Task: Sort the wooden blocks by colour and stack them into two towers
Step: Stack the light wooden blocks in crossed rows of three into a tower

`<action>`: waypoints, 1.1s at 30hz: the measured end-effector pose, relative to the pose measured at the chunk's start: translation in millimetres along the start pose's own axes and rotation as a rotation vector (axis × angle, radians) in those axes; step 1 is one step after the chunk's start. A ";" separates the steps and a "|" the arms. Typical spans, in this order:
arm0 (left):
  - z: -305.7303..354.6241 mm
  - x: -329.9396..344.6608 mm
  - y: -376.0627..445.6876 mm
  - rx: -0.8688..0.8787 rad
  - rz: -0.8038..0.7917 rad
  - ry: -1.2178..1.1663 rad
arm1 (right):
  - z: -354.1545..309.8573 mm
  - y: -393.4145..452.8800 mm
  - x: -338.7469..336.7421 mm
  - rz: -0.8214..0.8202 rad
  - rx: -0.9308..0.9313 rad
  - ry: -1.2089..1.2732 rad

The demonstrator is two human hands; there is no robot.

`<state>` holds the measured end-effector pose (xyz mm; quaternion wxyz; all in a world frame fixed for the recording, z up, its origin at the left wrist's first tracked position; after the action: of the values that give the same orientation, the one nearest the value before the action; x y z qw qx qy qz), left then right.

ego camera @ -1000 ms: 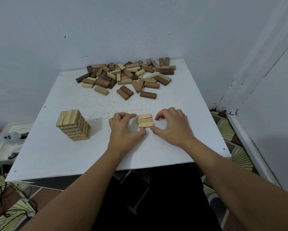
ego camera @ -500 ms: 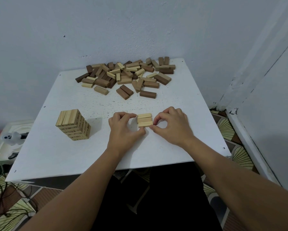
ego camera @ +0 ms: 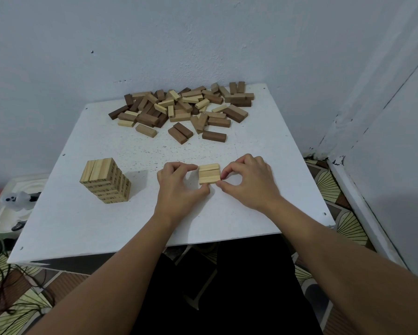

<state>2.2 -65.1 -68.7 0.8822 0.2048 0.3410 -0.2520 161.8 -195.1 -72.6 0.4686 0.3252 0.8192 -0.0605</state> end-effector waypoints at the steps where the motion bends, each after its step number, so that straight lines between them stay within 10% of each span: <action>1: 0.0 -0.1 0.0 -0.003 -0.002 -0.005 | -0.1 0.0 0.1 -0.002 0.000 0.000; 24: 1.3 -2.2 -1.8 -0.041 -0.009 -0.083 | -2.8 1.9 -3.1 -0.031 0.031 -0.022; 33: 1.9 -28.5 37.3 -0.143 -0.486 -0.077 | -1.2 13.4 -7.6 -0.216 0.094 -0.052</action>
<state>6.7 -28.0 -40.3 0.8203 0.0443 0.3633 -0.4395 171.5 -187.7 -63.1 0.4645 0.2549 0.8333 -0.1577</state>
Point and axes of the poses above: each hand's wrist, its own y-axis towards the middle knuckle, its own x-axis out of the palm, z = x × y, the point moved 3 cm from there along y, towards the middle knuckle, and after that the axes turned 3 degrees about z, right-handed, at the moved point
